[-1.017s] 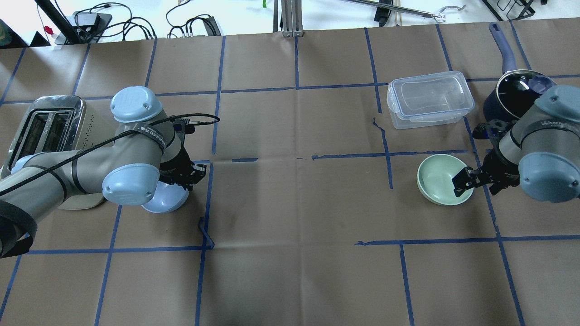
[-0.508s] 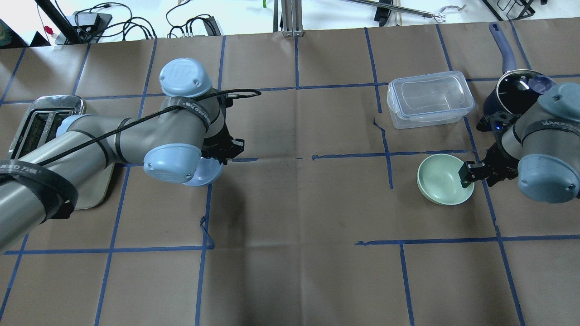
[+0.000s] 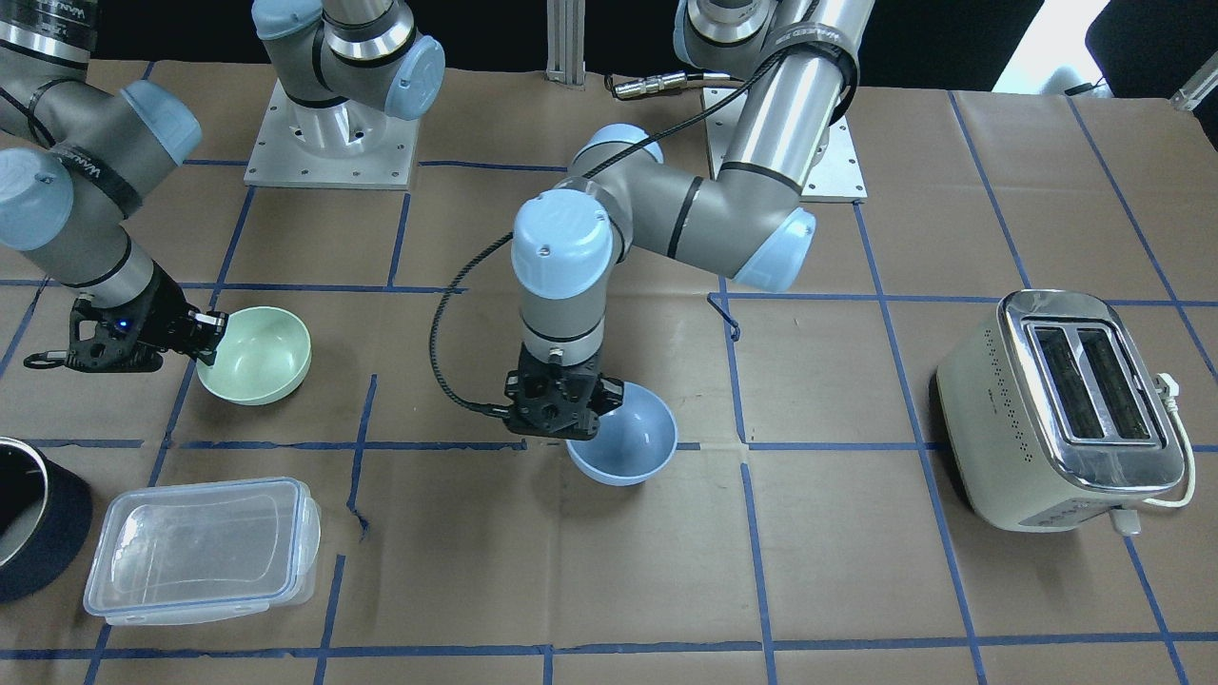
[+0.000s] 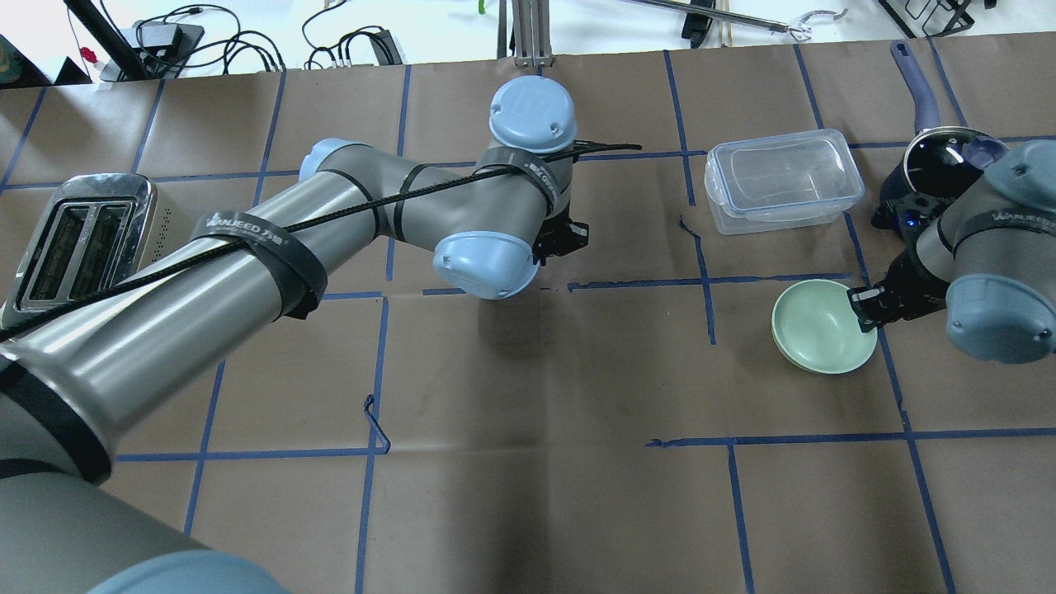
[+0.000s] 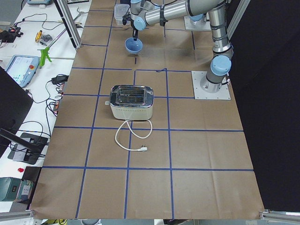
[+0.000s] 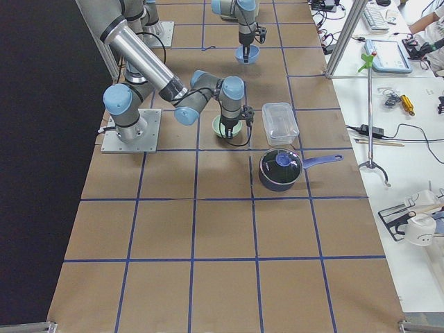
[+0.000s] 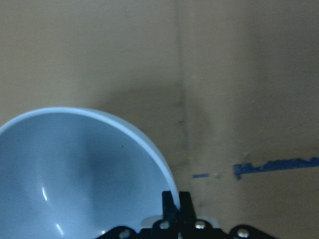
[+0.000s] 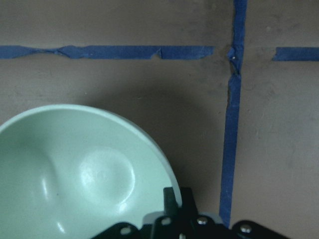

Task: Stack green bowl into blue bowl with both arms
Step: 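Carry the blue bowl to center with the left while the right lifts the green bowl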

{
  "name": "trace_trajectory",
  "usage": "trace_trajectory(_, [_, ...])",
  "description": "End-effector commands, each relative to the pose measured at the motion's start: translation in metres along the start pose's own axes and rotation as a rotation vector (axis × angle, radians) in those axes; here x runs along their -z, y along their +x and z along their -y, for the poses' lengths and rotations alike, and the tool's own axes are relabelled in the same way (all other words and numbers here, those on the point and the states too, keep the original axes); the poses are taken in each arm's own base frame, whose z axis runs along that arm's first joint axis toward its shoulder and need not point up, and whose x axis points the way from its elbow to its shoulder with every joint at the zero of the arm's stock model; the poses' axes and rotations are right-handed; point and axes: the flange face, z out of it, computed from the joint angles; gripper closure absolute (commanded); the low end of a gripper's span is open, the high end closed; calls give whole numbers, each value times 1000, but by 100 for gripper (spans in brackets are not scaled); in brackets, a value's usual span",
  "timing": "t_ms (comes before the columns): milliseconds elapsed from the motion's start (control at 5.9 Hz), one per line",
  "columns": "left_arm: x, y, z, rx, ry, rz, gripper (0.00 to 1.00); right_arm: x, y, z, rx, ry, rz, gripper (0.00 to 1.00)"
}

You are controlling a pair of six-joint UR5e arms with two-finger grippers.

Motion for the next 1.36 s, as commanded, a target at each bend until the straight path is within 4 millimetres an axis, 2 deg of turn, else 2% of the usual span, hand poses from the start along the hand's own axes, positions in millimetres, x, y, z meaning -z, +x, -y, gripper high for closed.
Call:
trace_trajectory(0, [-11, 33, -6, -23, -7, 1, 99, 67, 9, 30, -4, -26, 18, 95])
trace_trajectory(169, [-19, 43, -14, -38, -20, 6, 95, 116, 9, 38, -12, -55, 64, 95])
trace_trajectory(339, [-25, 44, -17, -42, -33, 11, 65, 157, 10, 45, -11, -72, 72, 95])
trace_trajectory(508, [-14, 44, -17, -38, -18, 5, 2, 190, 6, 49, -3, -90, 81, 95])
trace_trajectory(678, [3, 39, -17, -31, -6, -1, 1, 205, 3, 51, -7, -97, 85, 95])
trace_trajectory(847, [43, 26, -17, -32, -17, 6, 1, 205, 3, 51, -11, -96, 88, 95])
trace_trajectory(1017, [93, -18, -12, 18, -24, 5, 1, 201, -4, 54, -45, -90, 132, 95])
trace_trajectory(1186, [143, -68, -23, -24, -78, 17, 1, 198, -35, 62, -65, -86, 135, 95])
